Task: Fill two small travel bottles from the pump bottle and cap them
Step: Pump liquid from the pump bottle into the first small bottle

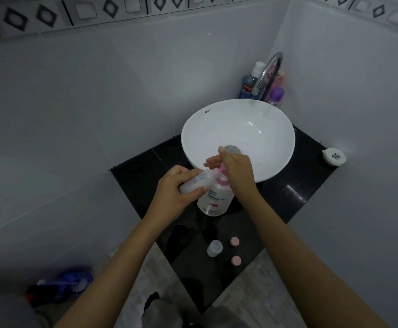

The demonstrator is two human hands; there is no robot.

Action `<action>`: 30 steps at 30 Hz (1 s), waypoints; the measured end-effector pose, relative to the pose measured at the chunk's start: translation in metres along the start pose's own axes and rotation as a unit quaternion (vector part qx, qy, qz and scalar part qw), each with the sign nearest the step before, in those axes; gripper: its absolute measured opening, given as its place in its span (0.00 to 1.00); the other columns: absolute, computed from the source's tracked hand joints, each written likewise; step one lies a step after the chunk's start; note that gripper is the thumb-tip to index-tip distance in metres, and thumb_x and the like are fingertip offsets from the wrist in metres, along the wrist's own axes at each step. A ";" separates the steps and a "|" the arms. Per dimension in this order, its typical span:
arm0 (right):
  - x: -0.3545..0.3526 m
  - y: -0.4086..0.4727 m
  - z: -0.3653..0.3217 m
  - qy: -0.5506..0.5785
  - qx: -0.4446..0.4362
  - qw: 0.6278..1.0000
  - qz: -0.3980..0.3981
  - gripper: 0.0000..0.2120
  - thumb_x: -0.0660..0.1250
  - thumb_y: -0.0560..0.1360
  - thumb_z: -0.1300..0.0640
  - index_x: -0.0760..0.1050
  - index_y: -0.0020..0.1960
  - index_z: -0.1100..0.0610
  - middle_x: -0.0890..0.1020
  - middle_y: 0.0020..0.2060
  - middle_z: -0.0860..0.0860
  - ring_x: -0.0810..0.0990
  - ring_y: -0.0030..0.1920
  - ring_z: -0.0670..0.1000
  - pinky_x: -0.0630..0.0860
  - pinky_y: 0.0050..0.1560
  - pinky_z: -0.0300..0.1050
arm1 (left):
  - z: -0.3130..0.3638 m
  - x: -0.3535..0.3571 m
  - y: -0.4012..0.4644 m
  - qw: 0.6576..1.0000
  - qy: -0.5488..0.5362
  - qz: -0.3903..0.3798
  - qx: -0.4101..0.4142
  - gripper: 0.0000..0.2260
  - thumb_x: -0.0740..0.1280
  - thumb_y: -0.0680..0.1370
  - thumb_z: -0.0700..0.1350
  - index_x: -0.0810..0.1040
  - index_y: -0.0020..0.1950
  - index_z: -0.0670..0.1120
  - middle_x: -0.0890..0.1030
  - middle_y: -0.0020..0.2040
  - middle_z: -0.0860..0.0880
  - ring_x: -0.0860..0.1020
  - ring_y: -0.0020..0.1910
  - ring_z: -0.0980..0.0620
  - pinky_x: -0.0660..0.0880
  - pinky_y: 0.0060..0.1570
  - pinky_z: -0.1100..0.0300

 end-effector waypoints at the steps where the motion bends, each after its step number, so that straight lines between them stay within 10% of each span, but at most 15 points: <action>1: 0.002 -0.001 0.003 0.001 0.007 1.000 -0.001 0.20 0.56 0.81 0.51 0.83 0.45 0.62 0.83 0.37 0.53 0.79 0.35 0.43 0.75 0.32 0.30 | -0.001 0.000 0.000 1.000 -0.001 0.001 0.002 0.18 0.73 0.71 0.48 0.78 0.60 0.56 0.76 0.47 0.53 0.74 0.45 0.66 0.71 0.44 0.76; 7: 0.005 -0.004 0.016 0.020 0.023 1.000 0.005 0.16 0.58 0.80 0.52 0.84 0.46 0.55 0.78 0.24 0.37 0.76 0.29 0.37 0.71 0.27 0.28 | -0.010 0.004 -0.002 0.999 0.033 -0.012 -0.016 0.17 0.73 0.71 0.51 0.79 0.60 0.56 0.75 0.47 0.53 0.73 0.47 0.62 0.72 0.43 0.73; 16: -0.004 0.001 -0.009 0.010 -0.050 0.999 0.003 0.16 0.62 0.79 0.51 0.83 0.47 0.62 0.86 0.41 0.55 0.83 0.40 0.46 0.79 0.44 0.37 | 0.004 0.000 -0.001 1.000 0.007 0.001 0.002 0.18 0.73 0.71 0.47 0.79 0.61 0.52 0.76 0.47 0.51 0.73 0.45 0.67 0.71 0.44 0.76; 20: 0.000 0.000 0.001 -0.010 -0.043 0.999 0.019 0.18 0.59 0.79 0.53 0.84 0.44 0.61 0.84 0.35 0.51 0.80 0.33 0.37 0.74 0.38 0.26 | 0.000 0.000 0.001 1.000 0.007 0.007 -0.002 0.19 0.73 0.71 0.49 0.79 0.61 0.52 0.76 0.48 0.51 0.74 0.46 0.65 0.72 0.44 0.75; 30: 0.003 -0.003 0.014 -0.008 -0.035 0.999 0.006 0.15 0.61 0.79 0.54 0.84 0.42 0.57 0.86 0.43 0.48 0.79 0.38 0.36 0.78 0.43 0.43 | -0.009 0.004 -0.002 1.000 0.012 -0.003 -0.014 0.17 0.73 0.70 0.49 0.77 0.57 0.61 0.76 0.47 0.52 0.73 0.46 0.66 0.72 0.45 0.76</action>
Point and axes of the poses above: each hand's wrist, its own y-axis towards the middle knuckle, its own x-axis out of the palm, z = x × y, the point moved 7 cm from there along y, towards the middle knuckle
